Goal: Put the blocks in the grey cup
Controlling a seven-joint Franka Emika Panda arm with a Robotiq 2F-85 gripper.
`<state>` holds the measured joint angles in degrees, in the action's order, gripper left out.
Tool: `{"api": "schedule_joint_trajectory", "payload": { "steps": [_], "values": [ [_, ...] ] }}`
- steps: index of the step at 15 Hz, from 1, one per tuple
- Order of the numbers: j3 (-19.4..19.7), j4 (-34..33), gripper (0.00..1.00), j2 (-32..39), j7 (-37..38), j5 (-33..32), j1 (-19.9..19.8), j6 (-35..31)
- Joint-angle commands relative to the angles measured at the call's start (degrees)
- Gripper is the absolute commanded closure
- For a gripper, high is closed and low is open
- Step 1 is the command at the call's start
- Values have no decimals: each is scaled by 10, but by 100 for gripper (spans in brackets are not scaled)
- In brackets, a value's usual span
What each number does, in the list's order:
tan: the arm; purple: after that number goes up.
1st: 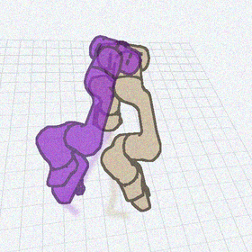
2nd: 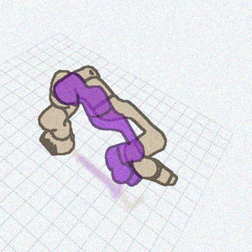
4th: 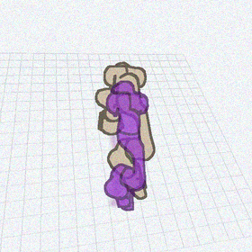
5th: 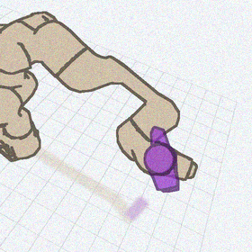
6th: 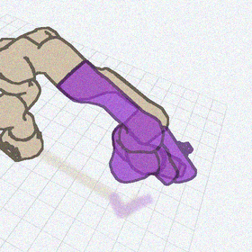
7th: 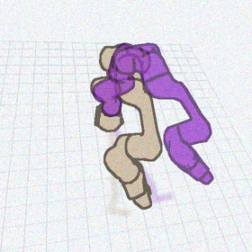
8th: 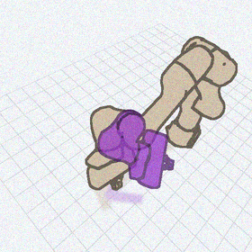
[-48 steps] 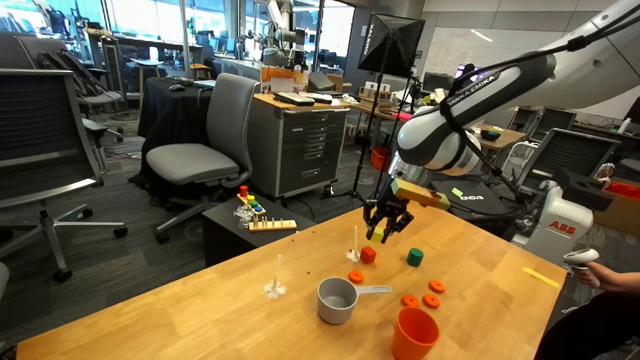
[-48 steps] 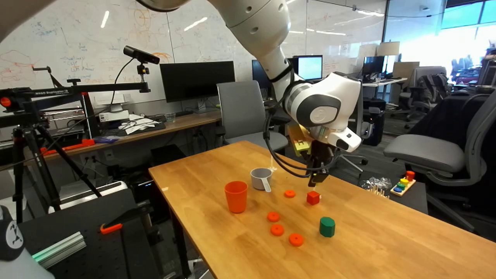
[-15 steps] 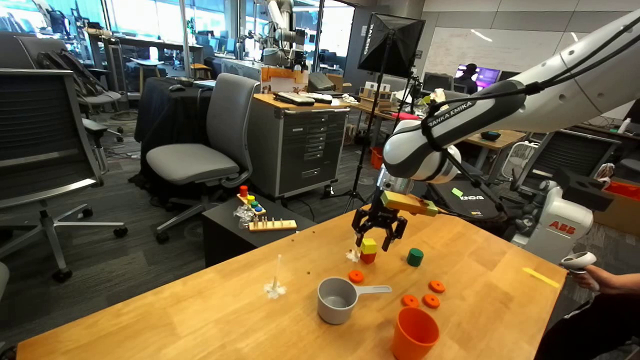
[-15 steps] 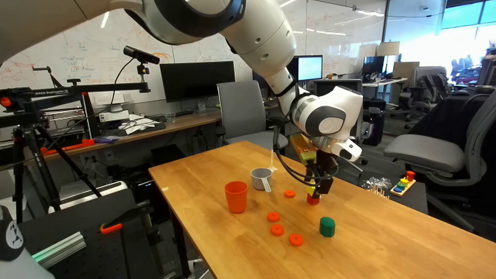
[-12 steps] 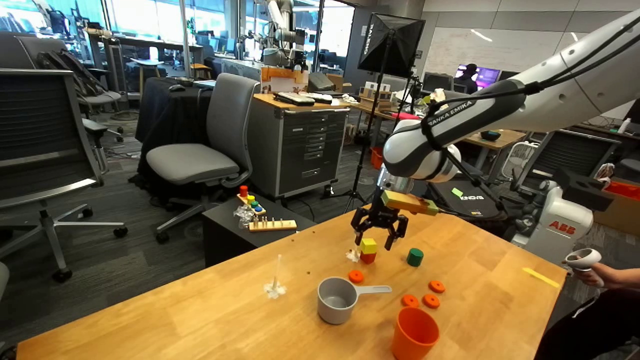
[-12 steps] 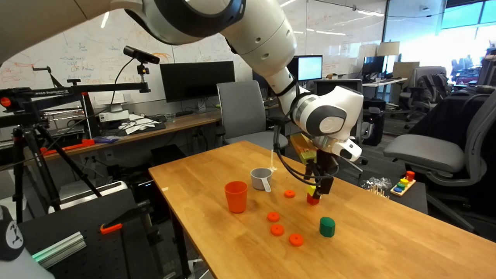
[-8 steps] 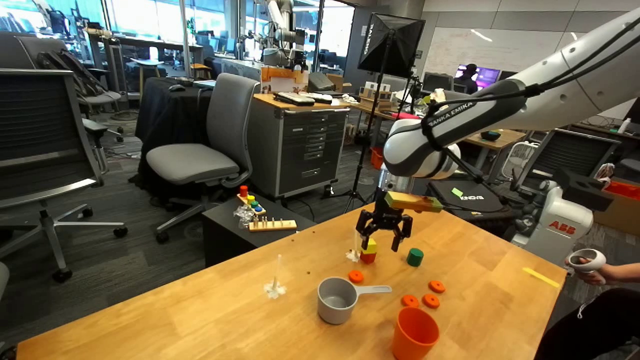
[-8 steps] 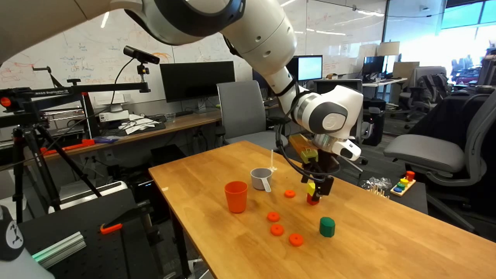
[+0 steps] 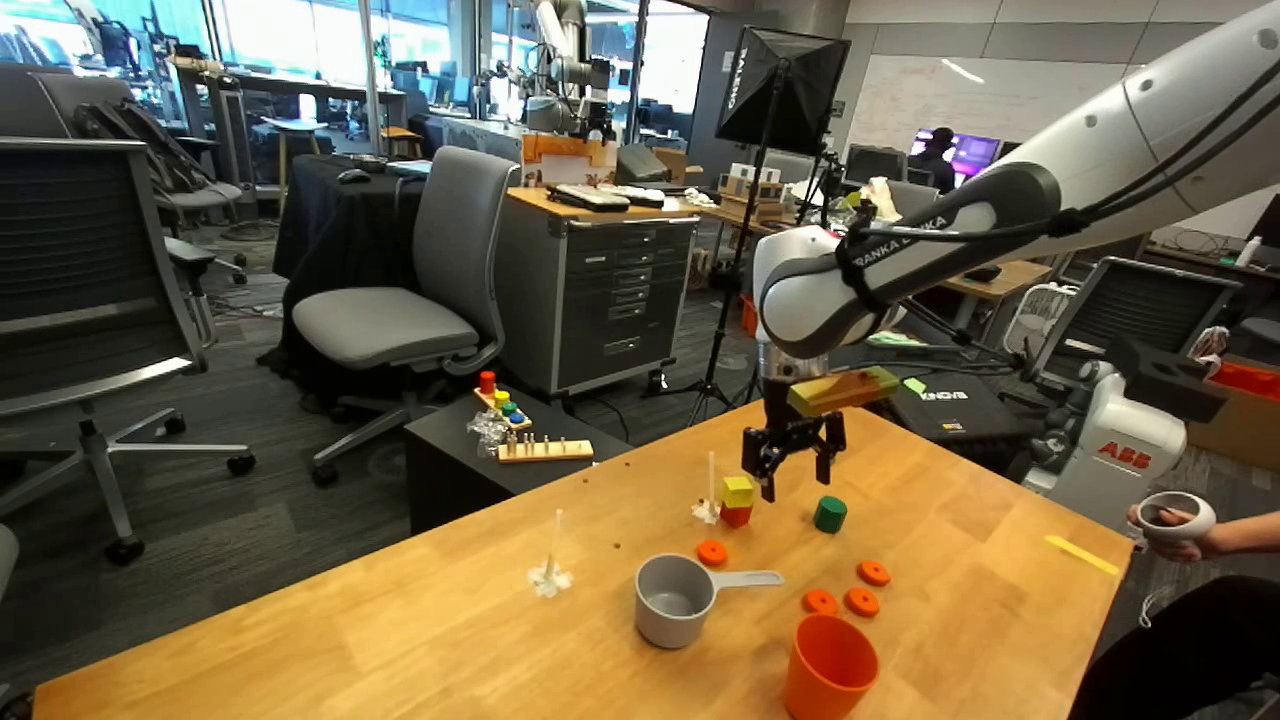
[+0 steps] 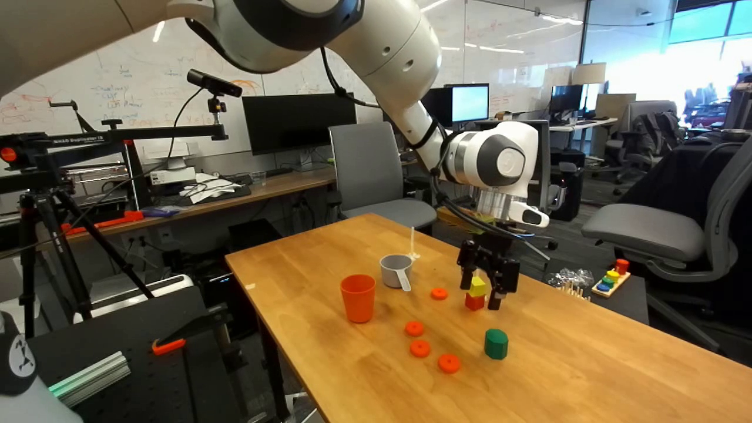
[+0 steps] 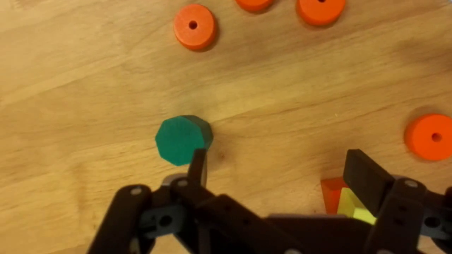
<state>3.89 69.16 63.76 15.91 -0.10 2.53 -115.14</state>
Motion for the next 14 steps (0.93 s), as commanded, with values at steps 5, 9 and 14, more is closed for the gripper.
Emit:
{"api": "schedule_joint_trajectory", "payload": {
  "steps": [5,9,14],
  "values": [
    [2,-14,0,-13,-23,-41,27,12],
    [-12,11,0,-35,-28,-25,21,-30],
    [-15,9,0,-33,-36,-21,15,-61]
  ]
}}
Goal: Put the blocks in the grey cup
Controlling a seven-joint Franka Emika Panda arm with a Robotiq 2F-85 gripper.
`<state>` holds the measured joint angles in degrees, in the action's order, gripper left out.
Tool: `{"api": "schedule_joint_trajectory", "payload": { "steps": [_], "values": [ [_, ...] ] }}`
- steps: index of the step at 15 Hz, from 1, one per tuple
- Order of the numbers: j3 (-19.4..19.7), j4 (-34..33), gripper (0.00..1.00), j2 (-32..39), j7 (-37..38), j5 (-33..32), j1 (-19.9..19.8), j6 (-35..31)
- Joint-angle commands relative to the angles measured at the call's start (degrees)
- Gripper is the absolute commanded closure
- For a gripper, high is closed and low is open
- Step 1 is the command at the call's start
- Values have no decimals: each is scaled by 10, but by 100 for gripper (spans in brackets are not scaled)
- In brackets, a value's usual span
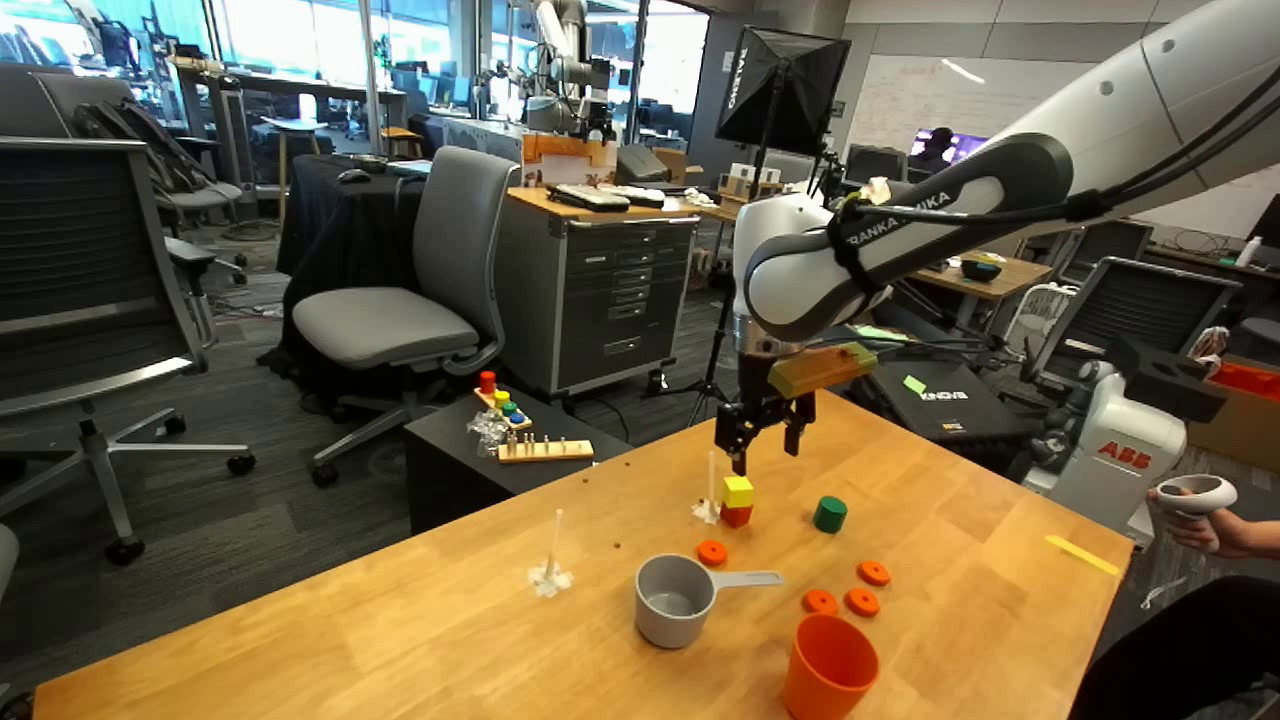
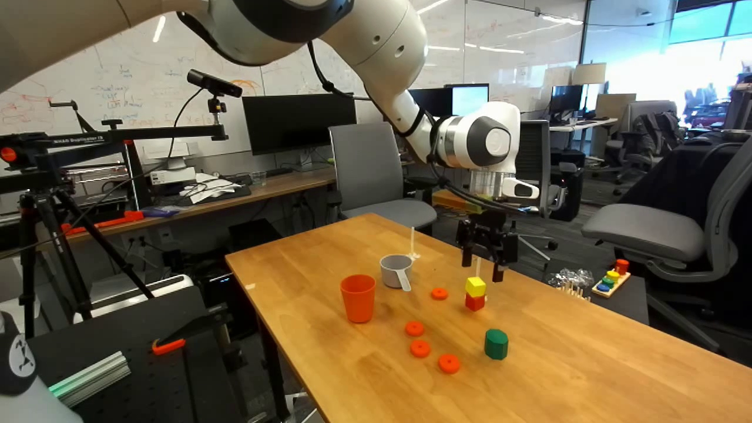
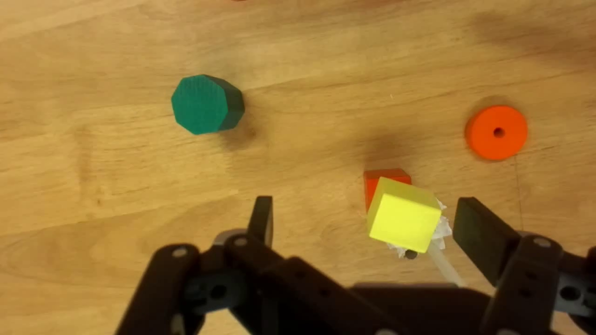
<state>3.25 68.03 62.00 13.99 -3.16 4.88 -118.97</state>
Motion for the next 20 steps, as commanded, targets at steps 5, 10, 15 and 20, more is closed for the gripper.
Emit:
{"api": "schedule_joint_trajectory", "payload": {
  "steps": [5,10,15,20],
  "values": [
    [-27,25,0,-2,-32,37,-19,-63],
    [-41,31,0,11,-42,61,-23,-99],
    [-39,33,0,15,-41,64,-27,-93],
    [-34,24,0,26,-39,60,-30,-92]
  ]
}}
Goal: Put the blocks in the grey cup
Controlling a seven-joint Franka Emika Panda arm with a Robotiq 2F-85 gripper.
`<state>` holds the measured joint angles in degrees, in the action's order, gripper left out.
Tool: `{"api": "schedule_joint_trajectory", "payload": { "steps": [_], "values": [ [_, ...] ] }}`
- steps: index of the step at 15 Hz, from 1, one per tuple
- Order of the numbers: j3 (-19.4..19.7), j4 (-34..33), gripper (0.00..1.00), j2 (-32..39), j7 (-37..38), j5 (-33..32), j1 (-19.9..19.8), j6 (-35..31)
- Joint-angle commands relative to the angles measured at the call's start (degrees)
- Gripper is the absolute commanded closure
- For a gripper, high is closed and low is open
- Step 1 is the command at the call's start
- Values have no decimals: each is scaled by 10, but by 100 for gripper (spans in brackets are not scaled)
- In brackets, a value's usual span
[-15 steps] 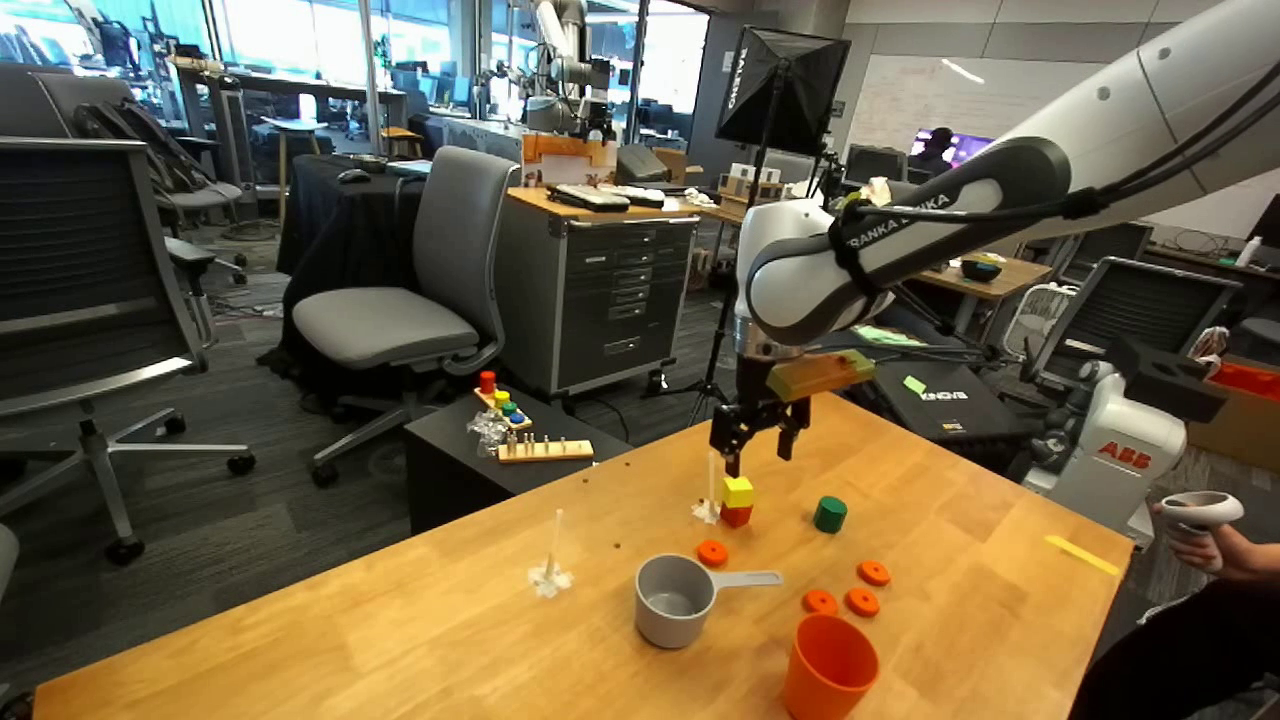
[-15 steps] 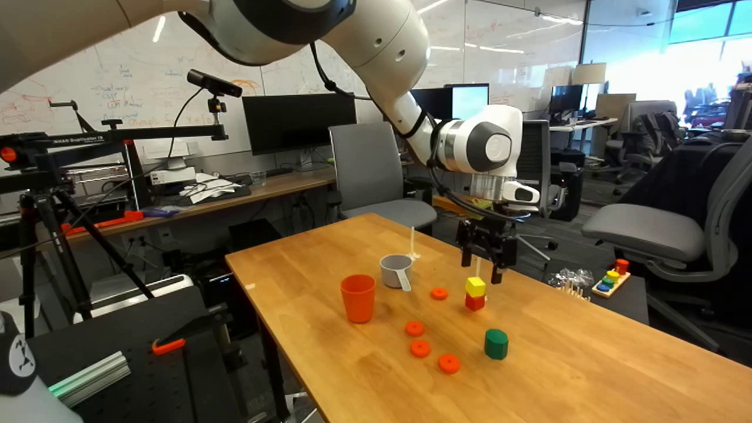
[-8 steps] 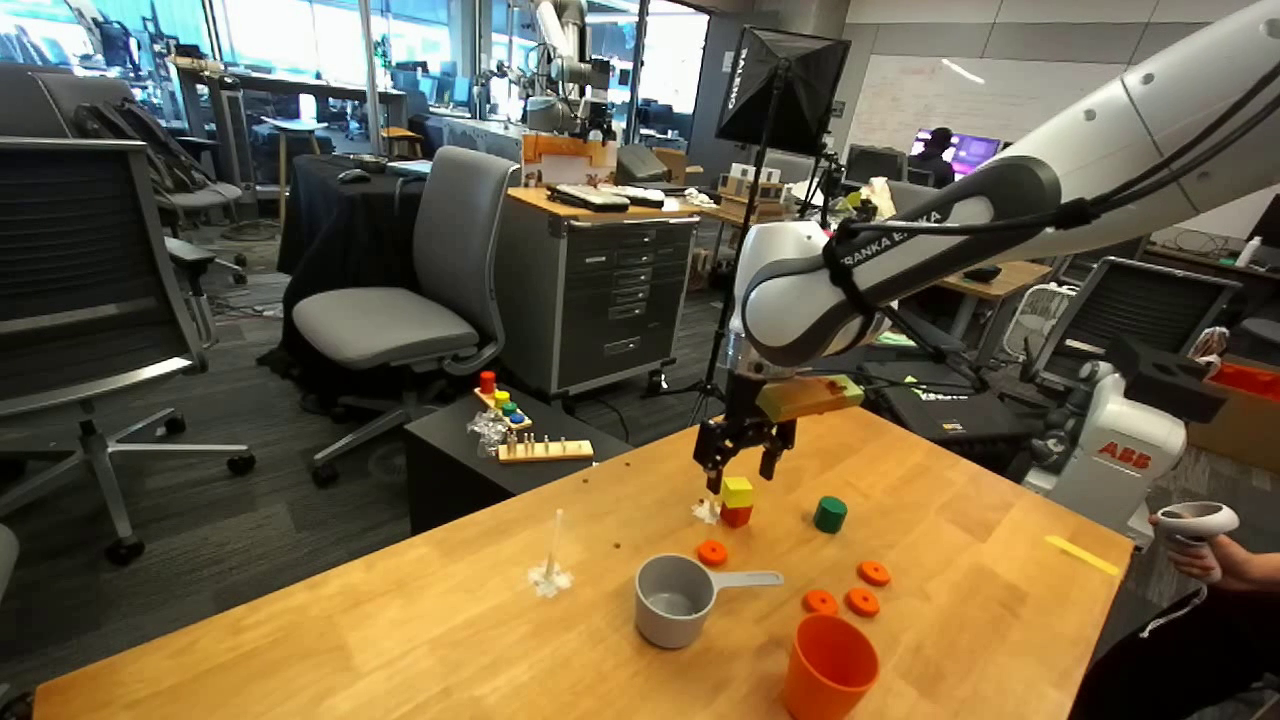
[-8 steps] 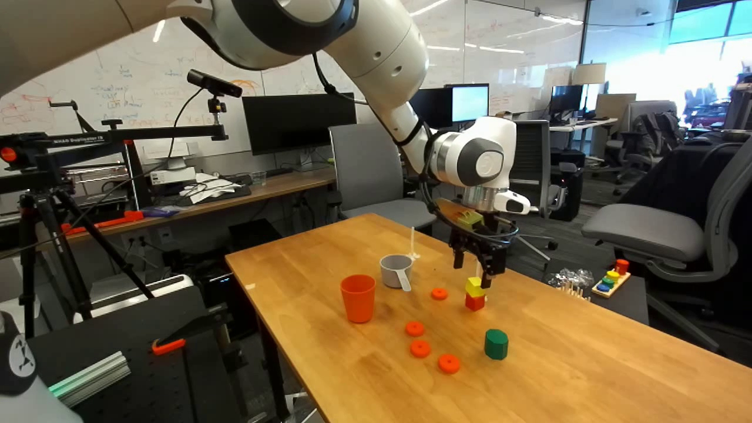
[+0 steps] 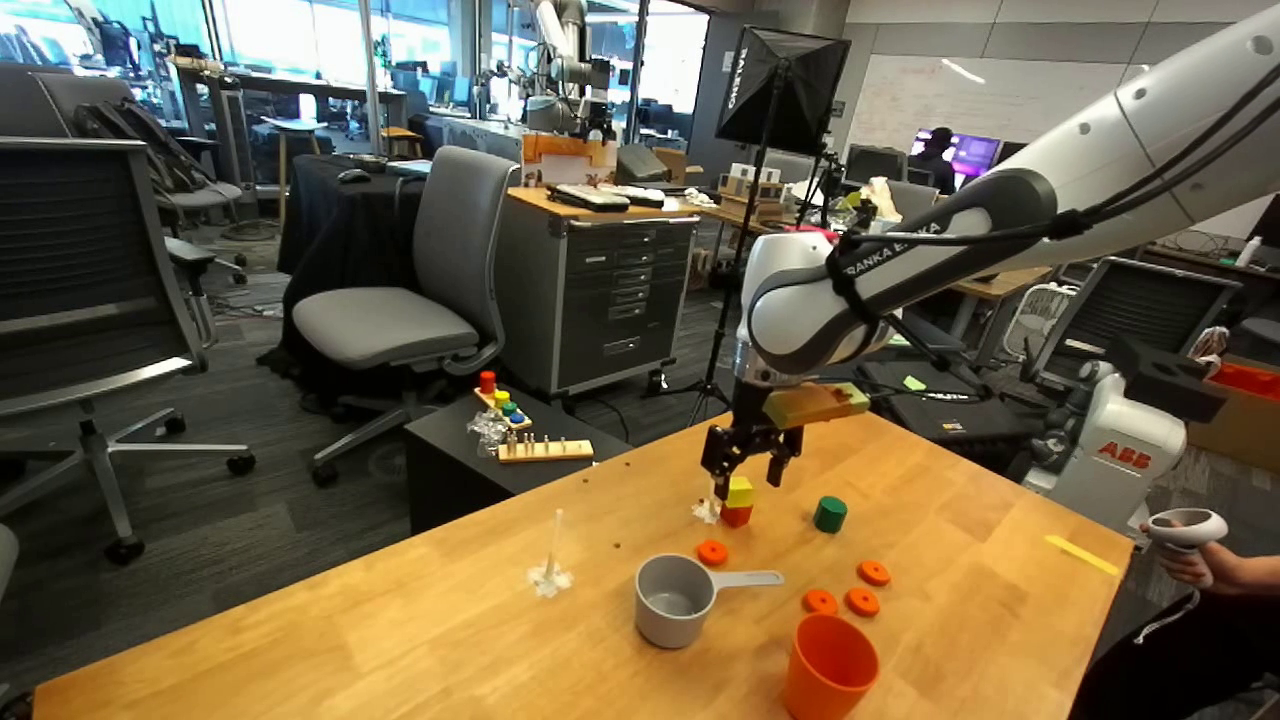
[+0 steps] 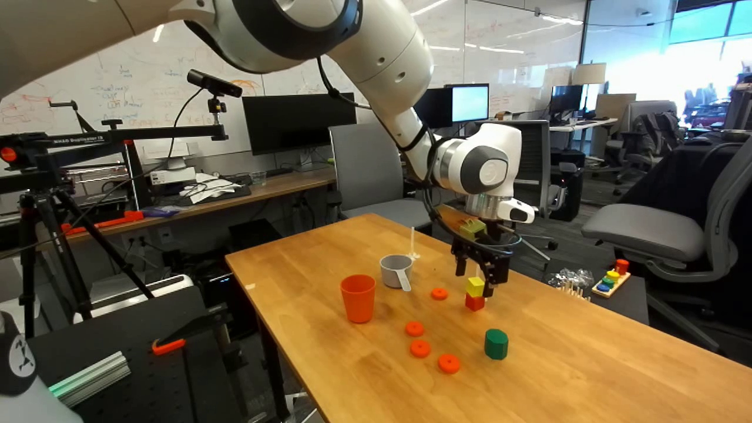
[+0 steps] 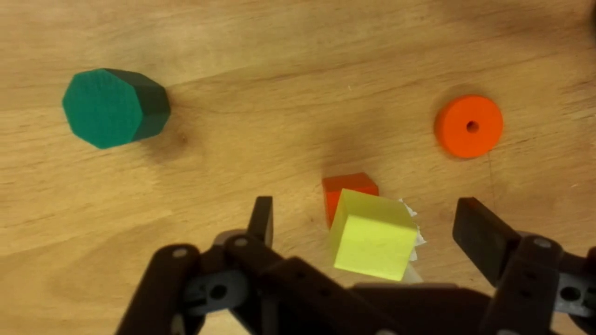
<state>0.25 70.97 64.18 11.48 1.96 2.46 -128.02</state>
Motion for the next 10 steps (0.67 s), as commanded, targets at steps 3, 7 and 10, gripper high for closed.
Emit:
{"api": "schedule_joint_trajectory", "payload": {
  "steps": [3,7,10],
  "values": [
    [-7,-14,0,15,-14,11,-8,-1],
    [-5,-22,0,30,-14,10,-8,2],
    [-2,-32,0,40,-13,6,-6,5]
  ]
}}
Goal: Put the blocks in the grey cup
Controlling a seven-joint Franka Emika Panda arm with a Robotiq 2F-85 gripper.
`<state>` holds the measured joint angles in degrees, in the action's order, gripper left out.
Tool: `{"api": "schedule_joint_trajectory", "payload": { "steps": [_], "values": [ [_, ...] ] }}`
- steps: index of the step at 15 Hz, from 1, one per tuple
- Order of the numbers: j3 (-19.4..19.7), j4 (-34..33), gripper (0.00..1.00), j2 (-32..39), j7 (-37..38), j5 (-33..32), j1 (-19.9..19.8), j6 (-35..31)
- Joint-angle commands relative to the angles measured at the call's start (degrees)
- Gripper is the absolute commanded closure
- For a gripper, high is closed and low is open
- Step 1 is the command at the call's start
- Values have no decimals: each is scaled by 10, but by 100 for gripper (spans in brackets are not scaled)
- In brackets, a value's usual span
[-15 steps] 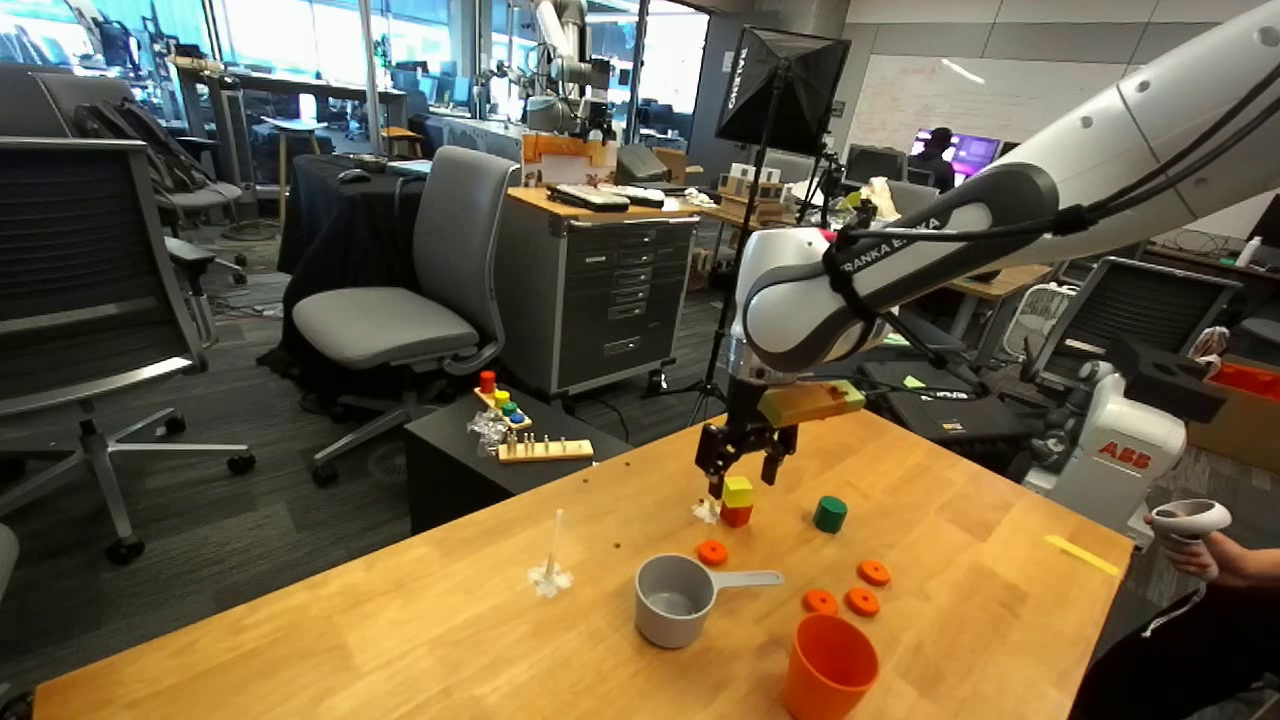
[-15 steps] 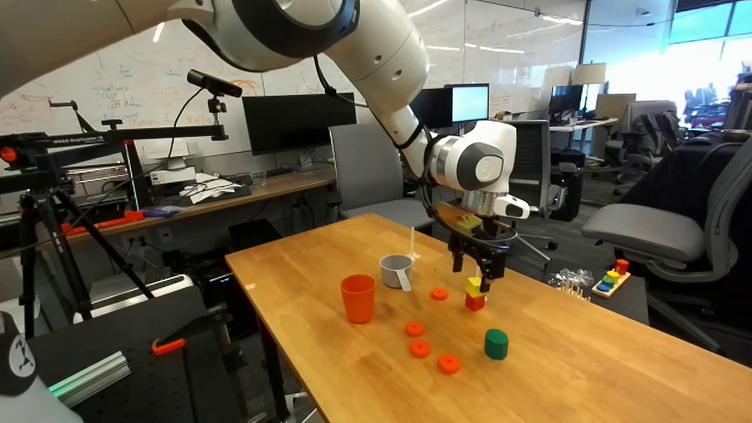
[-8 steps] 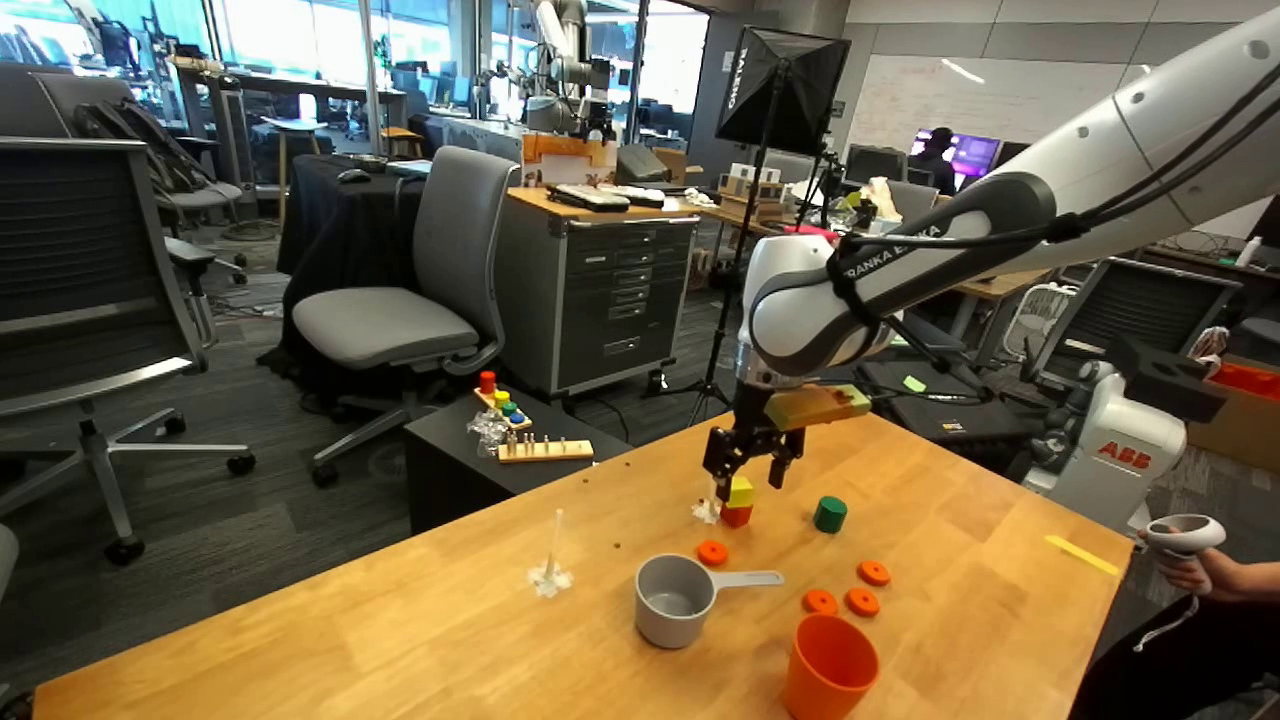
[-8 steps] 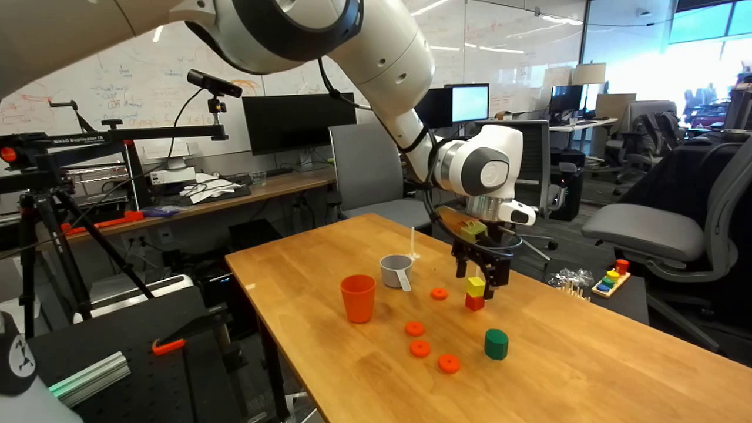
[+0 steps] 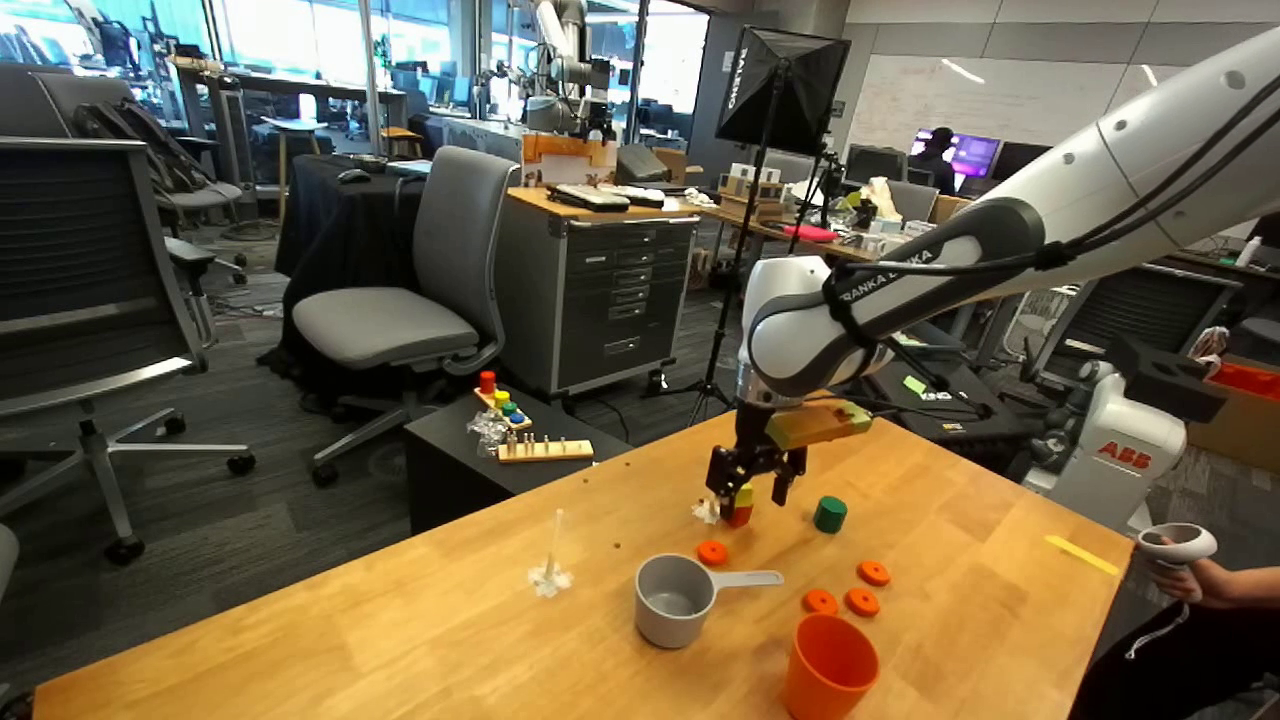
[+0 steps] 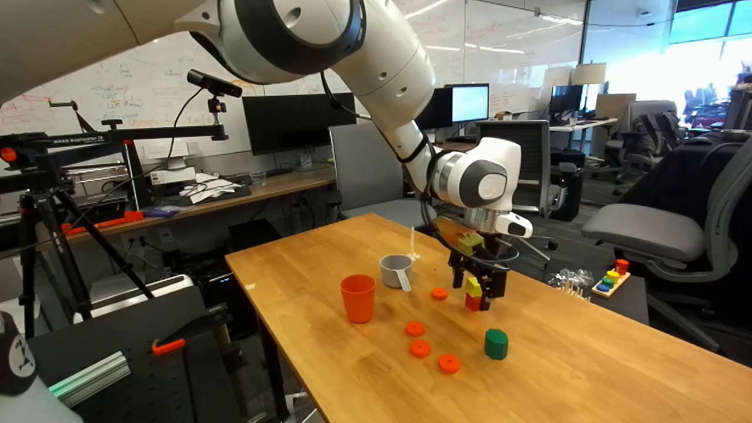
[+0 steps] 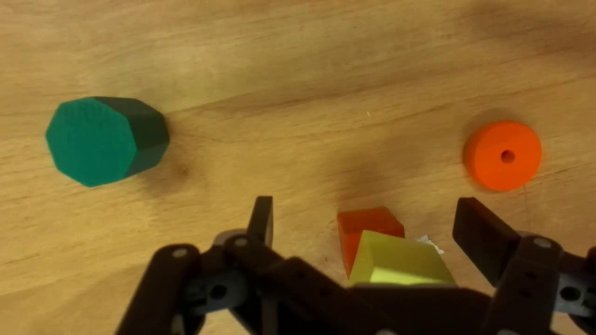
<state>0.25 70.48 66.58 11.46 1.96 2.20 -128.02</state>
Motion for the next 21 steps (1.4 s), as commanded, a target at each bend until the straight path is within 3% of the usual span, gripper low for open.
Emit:
{"api": "schedule_joint_trajectory", "payload": {
  "steps": [1,8,9,10,12,17,18,21],
  "values": [
    [0,-31,0,18,-13,5,-2,6],
    [1,-59,0,32,-11,2,1,10],
    [1,-63,19,35,-13,1,1,11],
    [1,-66,19,37,-12,2,1,13],
    [2,-71,44,42,-17,-1,0,14],
    [3,-76,82,47,-22,1,-2,12],
    [4,-74,88,45,-21,0,-2,12],
    [3,-58,87,32,-22,0,0,5]
  ]
}}
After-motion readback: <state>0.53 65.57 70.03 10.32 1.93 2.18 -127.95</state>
